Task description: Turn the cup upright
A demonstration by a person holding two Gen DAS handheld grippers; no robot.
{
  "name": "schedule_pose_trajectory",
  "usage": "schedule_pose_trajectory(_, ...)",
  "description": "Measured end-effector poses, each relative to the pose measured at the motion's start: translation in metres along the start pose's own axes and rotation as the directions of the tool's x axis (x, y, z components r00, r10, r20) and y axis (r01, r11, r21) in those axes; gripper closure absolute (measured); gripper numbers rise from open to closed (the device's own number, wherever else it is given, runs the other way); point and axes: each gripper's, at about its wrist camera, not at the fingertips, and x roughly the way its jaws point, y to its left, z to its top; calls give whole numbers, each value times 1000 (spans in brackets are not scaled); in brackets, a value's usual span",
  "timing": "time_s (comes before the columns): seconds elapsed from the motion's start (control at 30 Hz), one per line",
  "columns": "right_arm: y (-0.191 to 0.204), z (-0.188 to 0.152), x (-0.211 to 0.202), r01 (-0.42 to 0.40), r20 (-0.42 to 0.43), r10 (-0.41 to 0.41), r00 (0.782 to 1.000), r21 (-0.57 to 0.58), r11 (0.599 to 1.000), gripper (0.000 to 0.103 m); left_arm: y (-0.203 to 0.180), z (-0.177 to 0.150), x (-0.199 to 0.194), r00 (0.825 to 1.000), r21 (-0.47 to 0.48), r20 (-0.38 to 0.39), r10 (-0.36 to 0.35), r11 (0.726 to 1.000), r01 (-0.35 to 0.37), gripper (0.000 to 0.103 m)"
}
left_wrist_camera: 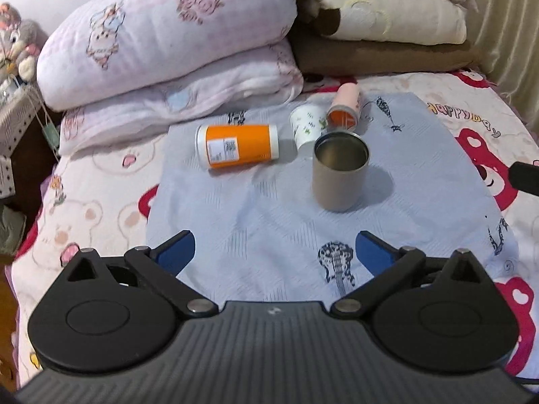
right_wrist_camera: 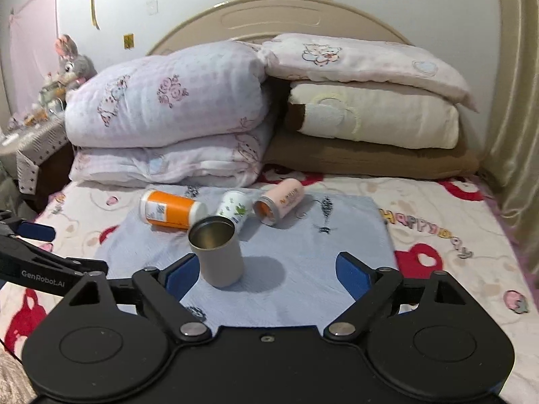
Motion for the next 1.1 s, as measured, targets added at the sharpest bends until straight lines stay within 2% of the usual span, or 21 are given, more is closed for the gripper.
schedule_pose_trajectory(0.03, 1, 0, -1, 5, -5, -5, 1000, 2, 1000, 11, 2, -2, -1, 1000, -6, -5, -4, 1000, 3, 0)
schedule_pose_trajectory(0.1, 5, 2, 1, 30, -23, -29, 999, 14, 999, 2, 5, -5, -1, 1000, -18, -8, 2, 1000, -2, 0)
schedule_pose_trajectory(0.2, 10, 4, 8, 76, -68, -75, 995, 23, 997, 2, 8, -9, -8, 1000, -33, 0, 20, 999, -20, 0)
schedule_pose_trajectory(0.33, 14, 3, 13, 48, -79, -44, 996, 53, 997, 2, 14, -10, -21, 1000, -57, 25, 13, 998, -12, 0)
schedule_pose_trajectory(0.43, 21, 2, 16, 40, -95, -37, 995, 35, 999, 2, 16, -10, -28, 999, -66, 32, 20, 998, -18, 0)
schedule_pose_trajectory(0.57, 26, 3, 18, 53, -96, -49, 994, 40, 998, 2, 18, -9, -23, 1000, -67, 19, 22, 998, -20, 0)
schedule_pose_trajectory(0.7, 31, 3, 21, 46, -111, -42, 993, 32, 998, 2, 24, -10, -13, 999, -115, -6, 41, 992, -42, 0)
schedule_pose_trajectory(1.1, 41, 3, 27, 69, -133, -66, 989, 16, 997, 2, 38, -12, -5, 998, -133, -37, 58, 989, -62, 0)
